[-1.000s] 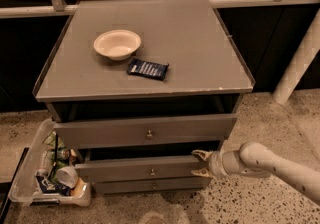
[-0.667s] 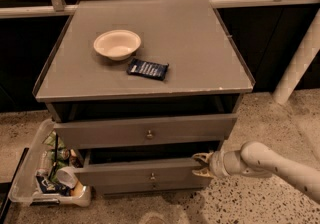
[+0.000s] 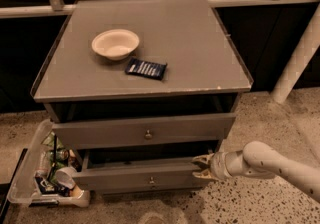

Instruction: Open middle drawer

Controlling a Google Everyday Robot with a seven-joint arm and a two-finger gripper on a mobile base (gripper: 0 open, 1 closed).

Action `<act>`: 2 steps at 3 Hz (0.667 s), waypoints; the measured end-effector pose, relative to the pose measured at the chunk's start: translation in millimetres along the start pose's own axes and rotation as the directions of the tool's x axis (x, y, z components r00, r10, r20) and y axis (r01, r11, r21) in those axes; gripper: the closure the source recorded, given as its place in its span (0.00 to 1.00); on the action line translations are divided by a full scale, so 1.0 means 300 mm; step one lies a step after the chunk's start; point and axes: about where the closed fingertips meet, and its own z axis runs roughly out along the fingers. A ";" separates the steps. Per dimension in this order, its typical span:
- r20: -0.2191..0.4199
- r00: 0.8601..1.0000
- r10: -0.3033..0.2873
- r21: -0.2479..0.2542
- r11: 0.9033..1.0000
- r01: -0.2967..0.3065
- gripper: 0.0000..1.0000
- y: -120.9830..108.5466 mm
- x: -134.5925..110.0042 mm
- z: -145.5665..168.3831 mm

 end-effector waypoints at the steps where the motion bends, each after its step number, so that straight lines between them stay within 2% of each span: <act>1: 0.000 1.000 0.000 0.000 1.000 0.000 0.82 0.000 0.000 0.001; 2: 0.000 1.000 0.000 0.000 1.000 0.000 0.59 0.000 -0.001 0.001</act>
Offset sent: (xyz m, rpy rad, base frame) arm 0.0000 0.0002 -0.0001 0.0002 0.0002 0.0004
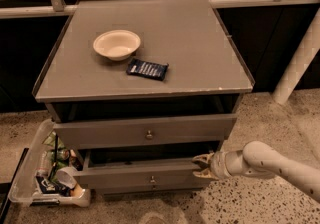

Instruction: Open middle drawer

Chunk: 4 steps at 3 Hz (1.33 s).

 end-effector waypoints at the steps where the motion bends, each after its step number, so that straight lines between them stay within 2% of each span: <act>1: 0.000 1.000 0.000 0.000 1.000 0.000 0.35 0.000 0.000 0.000; 2: 0.023 0.998 0.054 -0.010 0.999 -0.053 0.13 0.109 0.076 0.019; 3: 0.023 0.998 0.054 -0.010 0.999 -0.053 0.00 0.103 0.058 0.012; 4: 0.012 0.996 0.084 -0.029 0.996 -0.083 0.18 0.188 0.090 0.025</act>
Offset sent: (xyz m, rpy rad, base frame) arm -0.0774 -0.0492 -0.0960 0.1085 0.1329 -0.0855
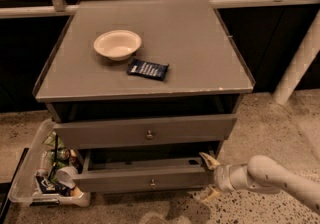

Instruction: Open middle drawer

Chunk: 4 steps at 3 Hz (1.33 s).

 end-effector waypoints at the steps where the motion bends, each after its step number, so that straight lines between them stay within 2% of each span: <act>1: 0.000 1.000 0.000 0.000 1.000 0.000 0.41 -0.016 -0.024 -0.014; 3: 0.000 1.000 0.000 0.000 1.000 0.000 0.88 -0.039 -0.056 -0.048; 4: -0.010 0.998 -0.054 0.020 0.998 0.054 1.00 -0.019 -0.084 -0.093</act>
Offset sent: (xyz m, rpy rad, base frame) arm -0.1918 -0.0378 -0.0732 -0.0526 0.1644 0.0212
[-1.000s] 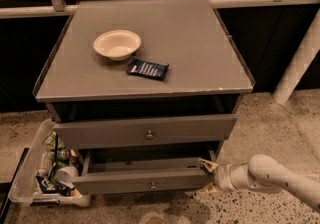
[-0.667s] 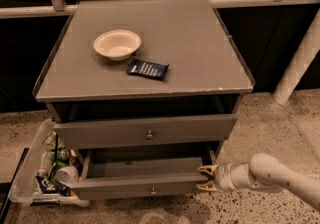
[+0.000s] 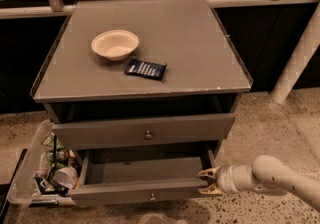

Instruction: Open middle drawer

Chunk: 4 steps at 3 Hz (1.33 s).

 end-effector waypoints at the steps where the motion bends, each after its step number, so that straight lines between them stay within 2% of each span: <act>1: 0.000 1.000 0.000 0.000 1.000 0.000 0.82 0.000 0.000 0.000; 3: 0.000 1.000 0.000 0.000 1.000 0.000 0.35 0.000 0.000 0.000; 4: 0.039 0.998 0.042 -0.011 0.999 -0.042 0.12 0.082 0.059 0.010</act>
Offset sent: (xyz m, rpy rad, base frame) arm 0.0000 0.0000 0.0000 0.0000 0.0000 0.0001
